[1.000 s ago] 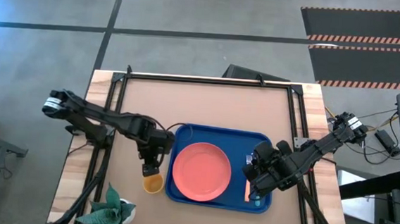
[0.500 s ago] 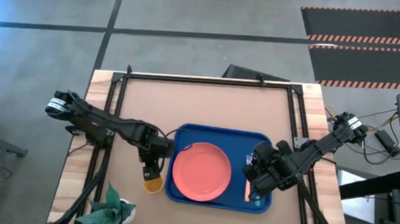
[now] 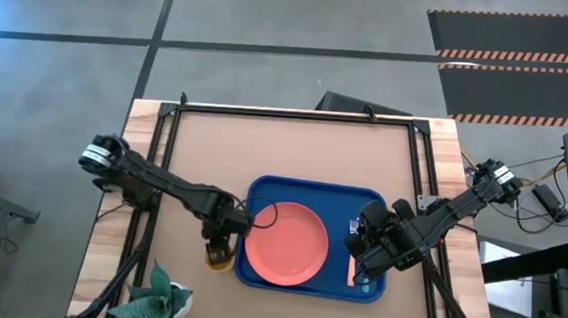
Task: Pick and place plate/cup/fork/spoon on tray
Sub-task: Put the yellow cup in the top left corner of the blue tray
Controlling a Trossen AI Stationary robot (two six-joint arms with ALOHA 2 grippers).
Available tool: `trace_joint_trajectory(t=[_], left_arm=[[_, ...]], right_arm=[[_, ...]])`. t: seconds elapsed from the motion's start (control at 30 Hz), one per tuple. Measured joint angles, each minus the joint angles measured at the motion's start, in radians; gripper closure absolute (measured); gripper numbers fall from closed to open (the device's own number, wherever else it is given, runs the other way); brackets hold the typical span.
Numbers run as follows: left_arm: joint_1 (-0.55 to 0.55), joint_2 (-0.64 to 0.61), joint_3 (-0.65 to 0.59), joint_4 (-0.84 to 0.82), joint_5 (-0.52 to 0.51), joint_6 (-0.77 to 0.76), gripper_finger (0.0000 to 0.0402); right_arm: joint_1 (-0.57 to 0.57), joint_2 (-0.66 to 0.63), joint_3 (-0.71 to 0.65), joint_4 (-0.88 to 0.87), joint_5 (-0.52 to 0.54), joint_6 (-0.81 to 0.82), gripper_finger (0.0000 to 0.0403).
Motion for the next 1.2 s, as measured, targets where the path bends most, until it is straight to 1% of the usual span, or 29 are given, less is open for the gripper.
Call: trace_joint_trajectory(t=[0.07, 0.13, 0.17, 0.2, 0.27, 0.3, 0.4, 0.5, 0.6, 0.67, 0.7, 0.77, 0.87, 0.97, 1.03, 1.1, 1.2], left_arm=[[-0.003, 0.012, 0.003, 0.025, 0.026, 0.000, 0.0310], [-0.006, 0.016, 0.015, 0.047, 0.034, 0.014, 0.0368], [-0.006, 0.015, 0.023, 0.054, 0.034, 0.019, 0.0384], [-0.006, 0.012, 0.033, 0.055, 0.033, 0.022, 0.0390], [-0.006, -0.003, 0.055, 0.048, 0.017, 0.023, 0.0397], [-0.006, -0.017, 0.069, 0.039, -0.008, 0.023, 0.0399], [0.014, -0.071, 0.124, -0.029, -0.109, 0.022, 0.0401], [0.053, -0.132, 0.187, -0.133, -0.239, 0.021, 0.0401], [0.113, -0.194, 0.238, -0.172, -0.381, 0.024, 0.0401], [0.166, -0.230, 0.256, -0.166, -0.460, 0.038, 0.0401], [0.195, -0.241, 0.263, -0.159, -0.485, 0.057, 0.0401], [0.253, -0.258, 0.267, -0.143, -0.503, 0.102, 0.0401], [0.314, -0.271, 0.264, -0.126, -0.500, 0.140, 0.0401], [0.335, -0.273, 0.257, -0.130, -0.496, 0.180, 0.0401], [0.335, -0.272, 0.257, -0.131, -0.489, 0.188, 0.0401], [0.335, -0.272, 0.257, -0.131, -0.477, 0.202, 0.0401], [0.335, -0.272, 0.257, -0.131, -0.473, 0.207, 0.0401]], right_arm=[[0.000, 0.000, 0.000, -0.001, 0.000, -0.002, 0.0280], [0.000, 0.000, 0.000, -0.001, 0.000, -0.002, 0.0280], [0.000, 0.000, 0.000, -0.001, 0.000, -0.002, 0.0280], [0.000, 0.000, 0.000, -0.001, 0.000, -0.002, 0.0280], [0.000, 0.000, 0.000, -0.001, 0.001, -0.003, 0.0280], [0.000, 0.000, 0.000, -0.001, 0.001, -0.003, 0.0280], [0.000, 0.000, 0.000, -0.001, 0.001, -0.004, 0.0280], [0.000, 0.000, 0.000, 0.001, 0.002, -0.004, 0.0280], [0.000, 0.000, 0.000, 0.001, 0.004, -0.004, 0.0280], [0.000, 0.000, 0.000, 0.003, 0.025, 0.004, 0.0280], [-0.001, 0.000, 0.000, 0.008, 0.033, 0.010, 0.0280], [-0.006, 0.000, -0.001, 0.033, 0.035, 0.007, 0.0280], [-0.026, 0.000, -0.019, 0.181, 0.030, -0.042, 0.0296], [-0.067, 0.018, -0.071, 0.447, 0.004, -0.197, 0.0339], [-0.103, 0.042, -0.114, 0.611, -0.048, -0.320, 0.0378], [-0.141, 0.069, -0.153, 0.720, -0.112, -0.387, 0.0388], [-0.198, 0.118, -0.211, 0.813, -0.222, -0.398, 0.0394]])
